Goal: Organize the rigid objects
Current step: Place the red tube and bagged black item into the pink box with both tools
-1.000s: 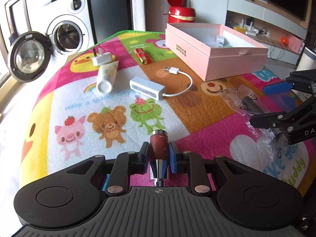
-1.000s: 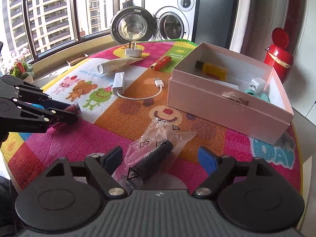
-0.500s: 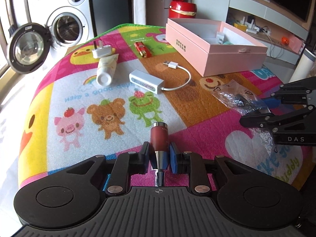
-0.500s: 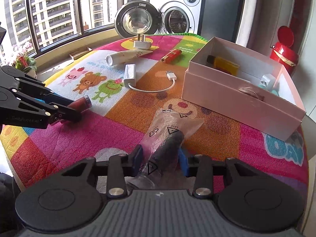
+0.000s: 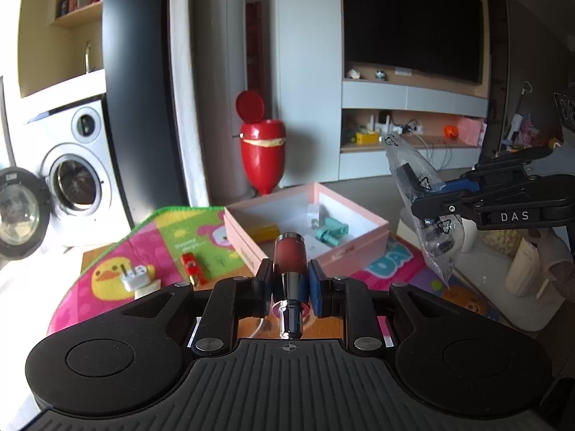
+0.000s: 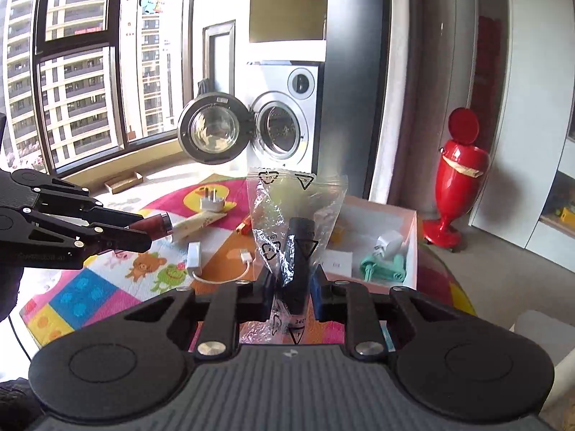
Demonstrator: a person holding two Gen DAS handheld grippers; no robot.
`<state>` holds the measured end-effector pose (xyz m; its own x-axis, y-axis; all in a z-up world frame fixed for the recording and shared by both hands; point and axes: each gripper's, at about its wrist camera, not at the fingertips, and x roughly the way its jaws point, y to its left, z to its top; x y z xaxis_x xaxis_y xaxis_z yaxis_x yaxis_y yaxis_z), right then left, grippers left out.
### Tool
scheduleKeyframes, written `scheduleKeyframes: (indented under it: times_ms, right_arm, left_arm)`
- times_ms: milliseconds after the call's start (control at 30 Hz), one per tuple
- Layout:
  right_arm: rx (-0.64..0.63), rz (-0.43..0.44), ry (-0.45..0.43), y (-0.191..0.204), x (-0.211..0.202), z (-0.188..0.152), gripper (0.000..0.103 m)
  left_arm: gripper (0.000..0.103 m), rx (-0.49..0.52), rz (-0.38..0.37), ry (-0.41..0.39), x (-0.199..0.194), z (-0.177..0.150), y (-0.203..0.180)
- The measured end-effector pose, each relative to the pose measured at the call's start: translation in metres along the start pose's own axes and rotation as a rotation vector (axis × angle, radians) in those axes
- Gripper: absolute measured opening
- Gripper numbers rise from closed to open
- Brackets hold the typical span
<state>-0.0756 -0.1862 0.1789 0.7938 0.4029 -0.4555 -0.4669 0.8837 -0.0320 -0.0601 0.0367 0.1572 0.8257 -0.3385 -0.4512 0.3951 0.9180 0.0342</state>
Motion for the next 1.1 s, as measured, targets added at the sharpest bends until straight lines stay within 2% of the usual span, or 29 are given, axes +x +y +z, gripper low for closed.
scheduleKeyframes:
  times_ms: [100,200,300,400,533,600,700,800,867,967,1100]
  right_arm:
    - [0.004,-0.045,-0.093,-0.009,-0.02,0.017,0.02]
    - [0.013,-0.08,-0.138,-0.016,-0.033,0.02,0.02]
    - [0.012,-0.107,-0.132,-0.02,-0.038,0.014,0.02]
    - [0.016,-0.133,-0.107,-0.024,-0.04,0.003,0.02]
    - [0.047,-0.153,-0.075,-0.037,-0.04,-0.009,0.02]
    - [0.07,-0.166,-0.056,-0.045,-0.038,-0.014,0.02]
    - [0.109,-0.178,-0.033,-0.056,-0.03,-0.018,0.02]
    - [0.15,-0.174,-0.011,-0.064,-0.016,-0.019,0.02]
    - [0.172,-0.162,0.0,-0.067,-0.004,-0.014,0.02]
    - [0.209,-0.138,0.006,-0.072,0.021,0.001,0.02]
    - [0.236,-0.1,0.038,-0.077,0.068,0.03,0.02]
  left_arm:
    - [0.024,-0.003,-0.01,-0.073,0.003,0.034,-0.004]
    - [0.024,-0.026,-0.025,-0.084,0.026,0.059,-0.009]
    - [0.024,-0.044,-0.011,-0.064,0.066,0.075,-0.014]
    - [0.024,-0.128,0.02,-0.032,0.114,0.086,-0.009]
    - [0.024,-0.254,-0.003,0.02,0.165,0.081,0.008]
    - [0.024,-0.287,0.011,-0.004,0.175,0.069,0.017]
    - [0.024,-0.288,0.021,-0.002,0.167,0.051,0.025]
    - [0.024,-0.305,-0.012,0.006,0.14,0.022,0.033]
    - [0.024,-0.325,-0.004,0.012,0.118,0.002,0.039]
    - [0.024,-0.416,0.049,-0.014,0.085,-0.025,0.054]
    - [0.024,-0.525,0.14,-0.022,0.056,-0.042,0.083]
